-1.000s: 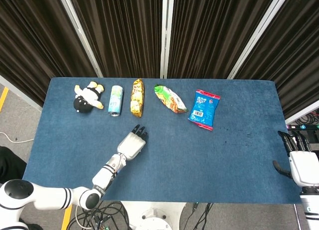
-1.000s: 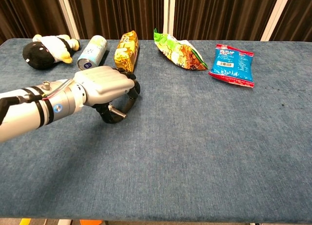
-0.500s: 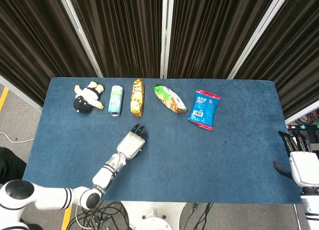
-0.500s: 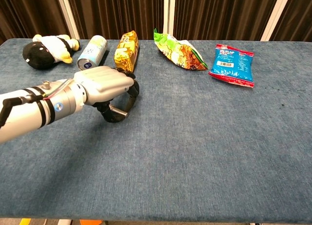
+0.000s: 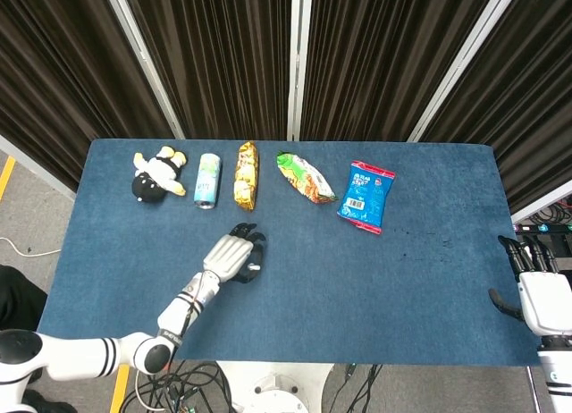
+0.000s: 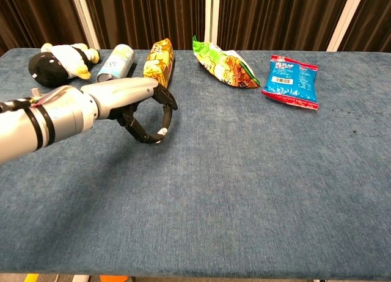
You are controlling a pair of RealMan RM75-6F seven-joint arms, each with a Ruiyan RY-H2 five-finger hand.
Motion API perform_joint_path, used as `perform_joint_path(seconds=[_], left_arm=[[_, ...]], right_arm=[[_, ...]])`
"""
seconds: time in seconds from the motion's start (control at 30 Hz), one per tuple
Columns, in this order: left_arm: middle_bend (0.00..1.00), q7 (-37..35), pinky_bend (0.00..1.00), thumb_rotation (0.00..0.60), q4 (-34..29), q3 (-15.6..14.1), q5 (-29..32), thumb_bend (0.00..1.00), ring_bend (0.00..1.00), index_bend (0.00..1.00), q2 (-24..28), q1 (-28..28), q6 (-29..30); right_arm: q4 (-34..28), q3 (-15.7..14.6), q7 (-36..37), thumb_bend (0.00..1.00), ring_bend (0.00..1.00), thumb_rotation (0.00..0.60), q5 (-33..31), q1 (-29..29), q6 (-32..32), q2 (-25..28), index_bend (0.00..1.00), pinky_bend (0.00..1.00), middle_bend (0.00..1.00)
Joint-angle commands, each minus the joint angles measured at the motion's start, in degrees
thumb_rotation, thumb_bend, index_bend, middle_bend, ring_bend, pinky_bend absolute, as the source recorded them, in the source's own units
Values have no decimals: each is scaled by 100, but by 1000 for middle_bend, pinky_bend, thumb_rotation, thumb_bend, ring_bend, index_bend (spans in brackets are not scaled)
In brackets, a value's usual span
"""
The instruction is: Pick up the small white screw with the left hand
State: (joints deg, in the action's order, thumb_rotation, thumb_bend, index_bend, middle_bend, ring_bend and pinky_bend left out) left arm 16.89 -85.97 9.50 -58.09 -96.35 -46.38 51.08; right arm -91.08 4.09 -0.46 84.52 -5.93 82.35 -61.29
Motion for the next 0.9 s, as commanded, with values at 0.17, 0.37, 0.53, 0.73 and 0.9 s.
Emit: perform_joint_path(seconds=[0.17, 0.37, 0.53, 0.73, 0.9], left_arm=[[197, -466, 0, 600, 192, 87, -90, 382, 25, 567, 56, 50, -239], [198, -515, 0, 600, 261, 56, -99, 387, 25, 517, 70, 44, -279], [198, -527, 0, 600, 257, 42, -109, 390, 24, 495, 88, 62, -238], [198, -539, 0, 600, 257, 44, -94, 390, 25, 470, 120, 75, -213], [197, -509, 0, 600, 265, 23, -82, 389, 25, 457, 133, 76, -207]], right_arm=[[-4, 5, -7, 176, 0, 600, -10, -12, -20, 0, 82, 37, 122], [-6, 9, -7, 176, 0, 600, -55, -6, -42, 13, 82, 37, 122], [-13, 7, 0, 176, 0, 600, -46, -5, -38, 15, 82, 37, 122], [-7, 4, 16, 176, 0, 600, -36, 3, -23, 8, 82, 37, 122], [-11, 1, 22, 176, 0, 600, -21, 16, 4, 13, 82, 37, 122]])
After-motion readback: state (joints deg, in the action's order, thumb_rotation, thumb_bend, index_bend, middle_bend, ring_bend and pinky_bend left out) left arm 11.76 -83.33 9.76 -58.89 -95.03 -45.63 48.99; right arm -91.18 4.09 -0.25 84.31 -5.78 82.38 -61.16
